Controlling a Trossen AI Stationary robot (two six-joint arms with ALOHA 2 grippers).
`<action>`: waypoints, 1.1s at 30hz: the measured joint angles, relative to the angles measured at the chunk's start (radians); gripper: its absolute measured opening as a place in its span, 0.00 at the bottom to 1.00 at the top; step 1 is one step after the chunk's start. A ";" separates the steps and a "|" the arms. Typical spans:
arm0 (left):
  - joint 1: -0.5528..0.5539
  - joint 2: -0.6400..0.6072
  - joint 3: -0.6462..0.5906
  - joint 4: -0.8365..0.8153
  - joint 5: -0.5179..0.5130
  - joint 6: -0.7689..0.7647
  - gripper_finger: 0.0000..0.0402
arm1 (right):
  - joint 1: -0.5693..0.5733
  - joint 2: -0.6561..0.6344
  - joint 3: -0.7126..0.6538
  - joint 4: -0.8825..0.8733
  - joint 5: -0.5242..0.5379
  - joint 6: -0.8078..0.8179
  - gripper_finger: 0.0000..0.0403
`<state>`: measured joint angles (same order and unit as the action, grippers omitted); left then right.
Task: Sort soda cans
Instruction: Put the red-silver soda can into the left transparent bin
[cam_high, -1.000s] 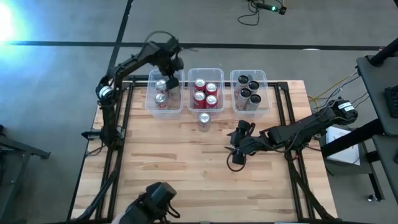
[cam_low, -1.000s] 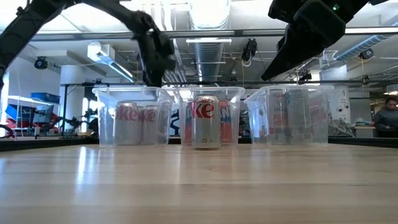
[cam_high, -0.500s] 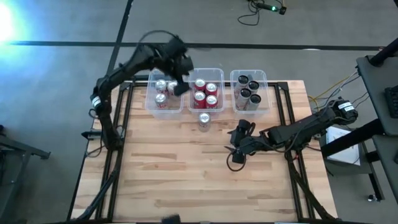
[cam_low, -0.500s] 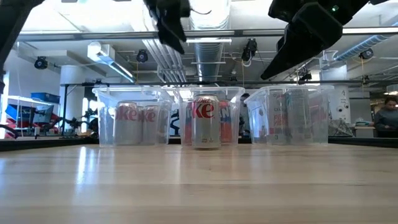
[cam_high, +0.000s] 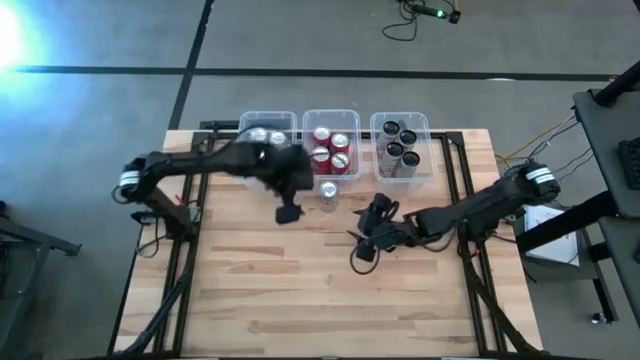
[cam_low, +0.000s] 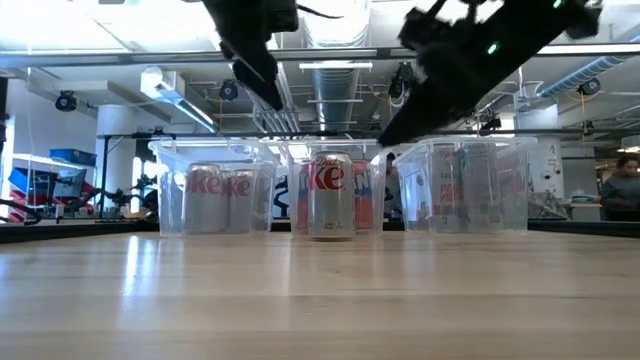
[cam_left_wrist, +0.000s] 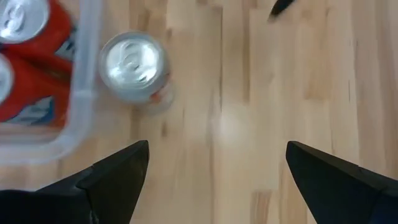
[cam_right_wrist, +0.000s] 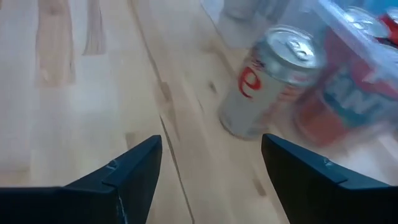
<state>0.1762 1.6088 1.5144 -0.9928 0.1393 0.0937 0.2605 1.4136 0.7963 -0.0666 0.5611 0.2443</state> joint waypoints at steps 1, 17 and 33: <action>-0.015 -0.032 -0.068 0.075 -0.013 -0.021 0.90 | -0.004 0.029 0.000 0.042 0.001 -0.015 0.67; -0.070 -0.172 -0.745 1.056 -0.183 -0.110 0.90 | -0.106 0.253 -0.001 0.364 0.173 -0.047 0.69; -0.079 -0.072 -0.671 1.025 -0.266 -0.075 0.90 | -0.208 0.256 -0.001 0.445 0.034 -0.106 0.76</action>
<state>0.0975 1.5365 0.8435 0.0320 -0.1265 0.0189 0.0525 1.6699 0.7952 0.3786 0.5952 0.1381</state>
